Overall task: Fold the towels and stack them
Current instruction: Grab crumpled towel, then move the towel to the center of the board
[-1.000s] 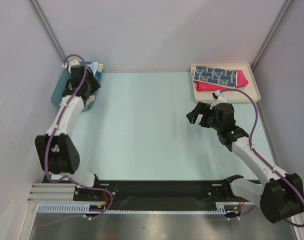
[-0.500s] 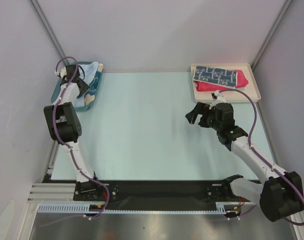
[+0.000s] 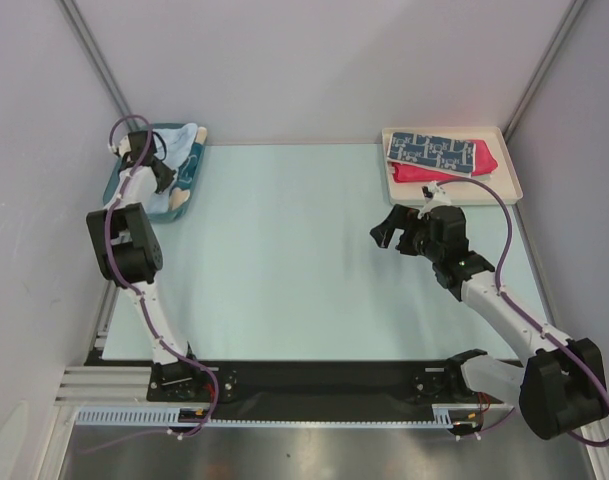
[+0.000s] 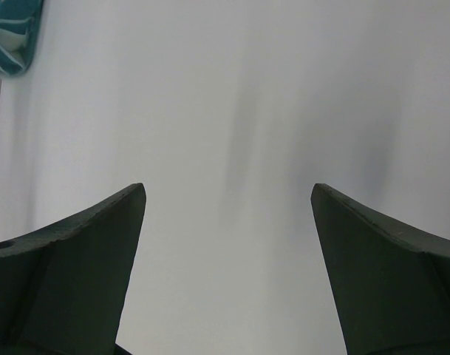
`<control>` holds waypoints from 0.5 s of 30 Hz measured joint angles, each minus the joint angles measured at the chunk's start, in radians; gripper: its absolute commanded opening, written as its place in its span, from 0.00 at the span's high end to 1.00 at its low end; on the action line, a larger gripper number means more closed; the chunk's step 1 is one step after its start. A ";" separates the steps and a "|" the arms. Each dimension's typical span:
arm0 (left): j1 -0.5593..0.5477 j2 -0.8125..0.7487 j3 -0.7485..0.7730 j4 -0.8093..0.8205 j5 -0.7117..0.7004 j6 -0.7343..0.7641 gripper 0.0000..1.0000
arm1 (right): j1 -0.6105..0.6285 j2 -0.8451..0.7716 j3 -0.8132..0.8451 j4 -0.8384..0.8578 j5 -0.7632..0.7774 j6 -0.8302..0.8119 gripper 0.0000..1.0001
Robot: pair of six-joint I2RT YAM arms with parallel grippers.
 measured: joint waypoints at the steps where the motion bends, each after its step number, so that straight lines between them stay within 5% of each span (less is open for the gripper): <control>1: 0.000 -0.003 0.000 0.005 0.005 0.001 1.00 | 0.000 0.002 0.000 0.000 0.000 0.000 0.00; 15: -0.112 -0.284 0.054 0.108 -0.004 0.139 1.00 | 0.000 0.023 0.000 0.007 0.000 -0.001 0.00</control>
